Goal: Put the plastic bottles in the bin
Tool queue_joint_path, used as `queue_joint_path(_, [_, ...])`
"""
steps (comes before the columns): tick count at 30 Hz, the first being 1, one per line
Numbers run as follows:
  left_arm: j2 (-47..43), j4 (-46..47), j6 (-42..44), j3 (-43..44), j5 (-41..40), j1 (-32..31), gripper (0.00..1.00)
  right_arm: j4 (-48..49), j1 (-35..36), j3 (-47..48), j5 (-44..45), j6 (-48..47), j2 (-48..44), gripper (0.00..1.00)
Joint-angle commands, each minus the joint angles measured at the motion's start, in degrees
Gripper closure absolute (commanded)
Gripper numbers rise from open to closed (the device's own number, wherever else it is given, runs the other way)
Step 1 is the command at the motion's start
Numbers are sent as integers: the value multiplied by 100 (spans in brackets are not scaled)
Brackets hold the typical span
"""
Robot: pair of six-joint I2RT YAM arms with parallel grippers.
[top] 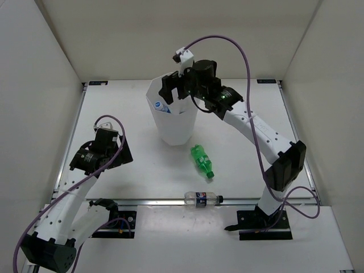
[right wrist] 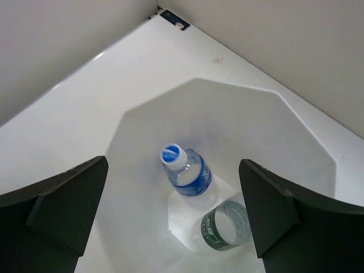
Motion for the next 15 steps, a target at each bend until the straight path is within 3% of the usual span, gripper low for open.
queue_joint_path(1, [-63,90,73,50,149,-74,2,161,-23,166,63,-24,-725,2])
queue_joint_path(7, [51,72,90,269,79,-162,1,-85,-242,-1501,643,125,-2217,1])
queue_joint_path(15, [385,327,134,525,149,-197,2,-648,-858,-4157,590,1100,-3933,1])
